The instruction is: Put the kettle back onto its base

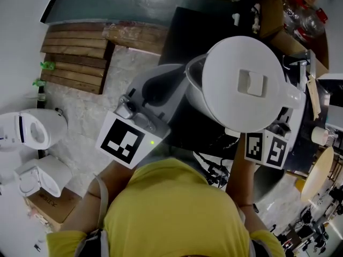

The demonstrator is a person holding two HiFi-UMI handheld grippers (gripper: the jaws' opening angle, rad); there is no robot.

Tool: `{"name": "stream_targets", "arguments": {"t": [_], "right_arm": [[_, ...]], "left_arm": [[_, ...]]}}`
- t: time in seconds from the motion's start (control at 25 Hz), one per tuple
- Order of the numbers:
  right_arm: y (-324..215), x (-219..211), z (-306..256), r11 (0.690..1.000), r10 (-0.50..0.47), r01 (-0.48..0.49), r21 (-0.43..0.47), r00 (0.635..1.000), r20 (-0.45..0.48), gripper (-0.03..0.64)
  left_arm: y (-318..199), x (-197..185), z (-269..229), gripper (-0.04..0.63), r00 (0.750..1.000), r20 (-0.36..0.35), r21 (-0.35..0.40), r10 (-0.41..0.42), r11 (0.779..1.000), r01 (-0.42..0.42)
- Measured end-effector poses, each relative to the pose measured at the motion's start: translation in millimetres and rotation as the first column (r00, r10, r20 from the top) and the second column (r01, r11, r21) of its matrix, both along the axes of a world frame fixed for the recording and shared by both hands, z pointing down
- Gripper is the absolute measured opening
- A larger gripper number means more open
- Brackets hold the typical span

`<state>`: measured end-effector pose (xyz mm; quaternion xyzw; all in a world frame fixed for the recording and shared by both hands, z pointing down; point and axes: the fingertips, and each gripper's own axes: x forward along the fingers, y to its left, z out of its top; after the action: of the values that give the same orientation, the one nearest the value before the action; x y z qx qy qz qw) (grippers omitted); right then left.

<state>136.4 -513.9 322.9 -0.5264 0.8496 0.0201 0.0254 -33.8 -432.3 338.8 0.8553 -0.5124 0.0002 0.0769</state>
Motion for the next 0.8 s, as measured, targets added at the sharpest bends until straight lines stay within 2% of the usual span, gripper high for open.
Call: {"name": "stream_targets", "arguments": {"t": [0.8], "right_arm": [[-25.4,-9.3,39.3,1.000,0.000,0.000,-0.025,1.000,-0.004,0.086]], "left_arm": [[-28.2,-8.9,35.3,0.031,1.000,0.000,-0.033,0.010,0.999,-0.010]]}}
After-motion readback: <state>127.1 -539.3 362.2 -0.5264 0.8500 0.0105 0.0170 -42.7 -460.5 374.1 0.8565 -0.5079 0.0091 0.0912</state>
